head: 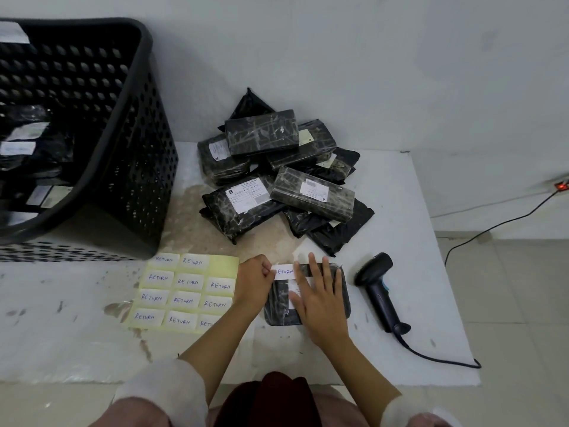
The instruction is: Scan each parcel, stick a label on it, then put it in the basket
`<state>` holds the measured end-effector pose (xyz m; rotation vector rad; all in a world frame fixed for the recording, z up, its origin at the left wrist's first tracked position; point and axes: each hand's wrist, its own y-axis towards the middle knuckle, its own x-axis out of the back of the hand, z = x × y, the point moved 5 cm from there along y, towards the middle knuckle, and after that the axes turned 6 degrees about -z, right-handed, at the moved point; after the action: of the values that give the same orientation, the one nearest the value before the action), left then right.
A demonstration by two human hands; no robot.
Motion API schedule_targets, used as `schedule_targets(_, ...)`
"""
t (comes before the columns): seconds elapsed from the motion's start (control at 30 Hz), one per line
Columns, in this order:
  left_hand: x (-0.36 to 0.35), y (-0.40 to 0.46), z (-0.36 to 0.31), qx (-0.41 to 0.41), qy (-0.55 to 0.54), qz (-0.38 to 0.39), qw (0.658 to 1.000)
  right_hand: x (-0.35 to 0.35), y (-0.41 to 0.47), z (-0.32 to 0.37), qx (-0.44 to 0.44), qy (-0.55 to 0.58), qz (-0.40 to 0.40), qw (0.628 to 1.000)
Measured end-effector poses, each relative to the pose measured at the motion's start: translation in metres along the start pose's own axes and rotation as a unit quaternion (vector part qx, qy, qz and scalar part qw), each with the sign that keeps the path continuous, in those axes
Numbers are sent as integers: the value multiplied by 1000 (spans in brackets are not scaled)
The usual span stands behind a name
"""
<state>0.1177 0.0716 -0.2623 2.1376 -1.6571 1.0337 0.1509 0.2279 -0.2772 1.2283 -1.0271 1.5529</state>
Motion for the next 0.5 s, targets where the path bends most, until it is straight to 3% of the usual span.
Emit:
schedule_targets(0.17,0,0,0,-10,7,-2,1000,-1,12,4,-30,-5,30,999)
schedule_targets(0.33,0,-1,0,-13,9,-8,1000,1,-11,14,20,-16,-4,1000)
schedule_targets(0.5,0,-5,-1,-27,28,-11,999,-5,5,7,-20,-8,21,1000)
